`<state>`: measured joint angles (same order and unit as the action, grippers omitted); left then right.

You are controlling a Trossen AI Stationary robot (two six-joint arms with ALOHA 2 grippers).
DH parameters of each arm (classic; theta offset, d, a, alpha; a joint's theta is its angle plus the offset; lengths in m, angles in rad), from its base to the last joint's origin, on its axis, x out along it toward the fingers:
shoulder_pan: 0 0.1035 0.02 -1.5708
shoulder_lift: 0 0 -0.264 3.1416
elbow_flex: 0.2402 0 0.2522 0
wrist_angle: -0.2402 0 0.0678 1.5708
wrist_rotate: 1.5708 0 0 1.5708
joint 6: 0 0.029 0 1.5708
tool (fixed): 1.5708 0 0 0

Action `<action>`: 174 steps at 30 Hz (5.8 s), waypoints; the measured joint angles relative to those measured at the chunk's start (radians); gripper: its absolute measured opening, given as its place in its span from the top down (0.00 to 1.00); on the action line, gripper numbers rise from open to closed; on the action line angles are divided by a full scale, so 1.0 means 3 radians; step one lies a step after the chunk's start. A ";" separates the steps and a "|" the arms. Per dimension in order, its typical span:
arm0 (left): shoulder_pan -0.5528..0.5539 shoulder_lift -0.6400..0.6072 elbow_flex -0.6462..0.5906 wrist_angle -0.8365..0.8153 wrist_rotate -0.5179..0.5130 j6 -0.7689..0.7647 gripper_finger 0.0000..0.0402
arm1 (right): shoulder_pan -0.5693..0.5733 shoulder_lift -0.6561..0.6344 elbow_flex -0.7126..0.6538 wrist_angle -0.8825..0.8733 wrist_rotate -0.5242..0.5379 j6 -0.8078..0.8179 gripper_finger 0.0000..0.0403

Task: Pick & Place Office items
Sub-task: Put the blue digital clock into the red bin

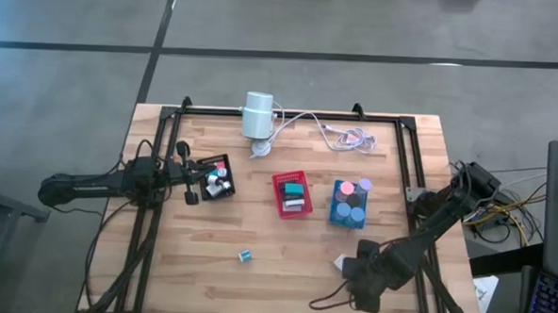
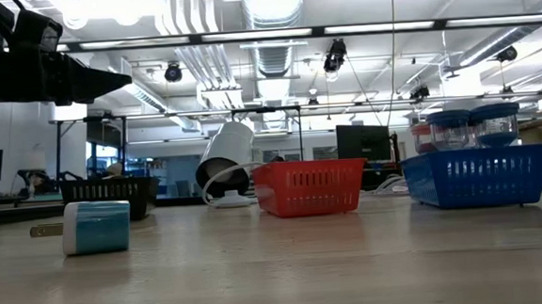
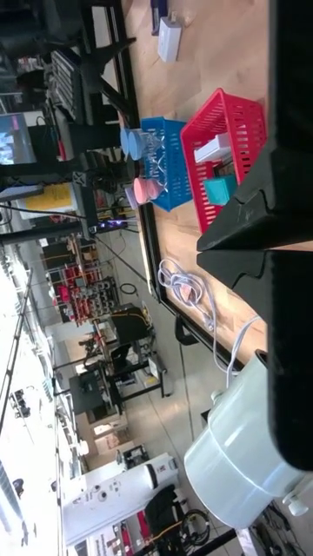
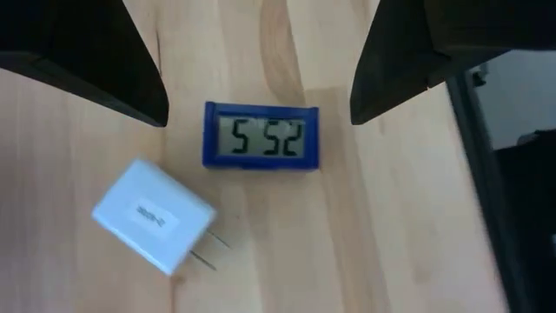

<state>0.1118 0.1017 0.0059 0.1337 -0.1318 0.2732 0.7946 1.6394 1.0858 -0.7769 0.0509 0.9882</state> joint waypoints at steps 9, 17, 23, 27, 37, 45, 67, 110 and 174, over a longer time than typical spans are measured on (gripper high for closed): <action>0.0000 0.0000 -0.0001 0.0001 0.0000 -0.0001 1.00 | 0.0007 0.0000 -0.0132 0.0027 0.0018 0.0263 0.12; 0.0001 0.0000 -0.0001 0.0001 0.0000 -0.0001 1.00 | 0.0029 0.0000 -0.0181 0.0162 0.0018 0.0171 0.12; -0.0001 0.0000 -0.0001 0.0001 0.0000 -0.0001 1.00 | 0.0053 0.0000 -0.0274 0.0304 0.0019 0.0082 0.12; 0.0000 0.0000 -0.0001 0.0001 0.0000 -0.0002 1.00 | 0.0066 0.0002 -0.0304 0.0327 0.0050 0.0007 0.13; 0.0000 0.0000 -0.0001 0.0001 0.0000 -0.0013 1.00 | 0.0119 0.0003 -0.0306 0.0408 0.0241 -0.0091 0.13; 0.0001 0.0000 -0.0001 0.0001 0.0000 -0.0013 1.00 | 0.0156 0.0003 -0.0309 0.0518 0.0337 0.0004 0.13; -0.0001 0.0004 -0.0001 -0.0001 0.0000 -0.0012 1.00 | 0.0166 0.0463 -0.0355 0.0744 0.0093 -0.0031 0.13; 0.0000 0.0006 -0.0003 0.0000 0.0000 -0.0012 1.00 | 0.0157 0.0174 -0.0203 0.0621 0.0772 -0.0300 0.31; 0.0001 0.0006 -0.0002 -0.0037 -0.0001 -0.0020 1.00 | -0.0972 -0.4994 -0.3234 0.3661 0.1545 -0.3920 0.31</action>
<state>0.1120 0.1036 0.0052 0.1226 -0.1322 0.2672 0.5030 0.1413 0.1156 0.3213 0.5143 -0.1879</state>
